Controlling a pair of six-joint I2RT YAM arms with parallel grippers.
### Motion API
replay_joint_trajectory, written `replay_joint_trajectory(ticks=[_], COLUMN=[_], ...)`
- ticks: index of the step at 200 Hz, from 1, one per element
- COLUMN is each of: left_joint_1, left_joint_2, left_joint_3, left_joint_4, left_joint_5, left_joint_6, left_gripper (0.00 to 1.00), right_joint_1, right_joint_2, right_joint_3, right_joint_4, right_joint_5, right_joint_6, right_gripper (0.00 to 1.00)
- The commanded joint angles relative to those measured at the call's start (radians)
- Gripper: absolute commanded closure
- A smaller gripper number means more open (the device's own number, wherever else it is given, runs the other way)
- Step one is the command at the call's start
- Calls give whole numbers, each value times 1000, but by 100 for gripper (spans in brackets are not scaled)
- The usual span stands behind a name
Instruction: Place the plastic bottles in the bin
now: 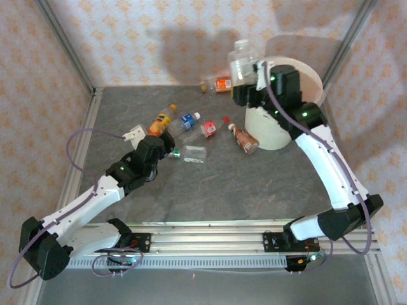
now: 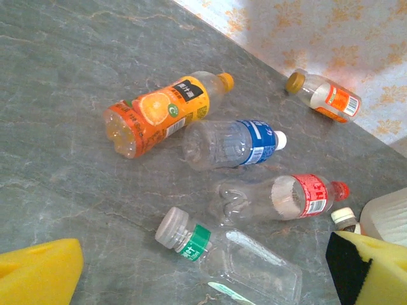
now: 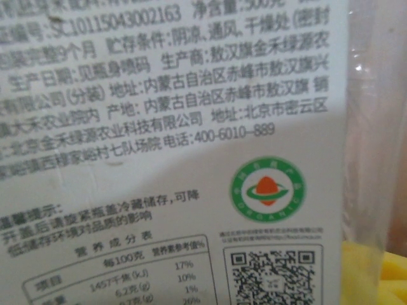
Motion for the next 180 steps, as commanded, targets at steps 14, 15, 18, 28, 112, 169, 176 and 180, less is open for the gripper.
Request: replay_joint_trajectory(ticks=[14,15,18,28,112,169,176,180], left_joint_1=[10,10,11,12,18,23,23,24], left_joint_2=[-48,-49,-56,-80,-229,-216,-211,-208], left_joint_3=[-29,-30,-34,-53,-135,-136,-134,-132], left_joint_4=[-18,-15,-7,17,-79,-69,-69,-69], left_joint_5=[-44,-43,-40,-30,-138,-141,-140,-140], left_joint_6=[-8,-6,-3,8,-62,-67,-66,-66], left_gripper=[0,0,0,0,0,0,0,0], right_joint_1=[-220,-224,-237,-274,-362,-360,-359,-360], right_joint_2=[119,124,138,179,483,503,487,475], right_joint_3=[130,136,150,193,537,610,595,583], right_joint_4=[-171,-179,-198,-261,-676,-650,-618,-601], right_joint_5=[-96,-97,-103,-134,-46,-60,-79,-90], right_joint_6=[-27,-28,-32,-56,-111,-25,-16,-10], right_gripper=[45,45,45,45,38,5,2,1])
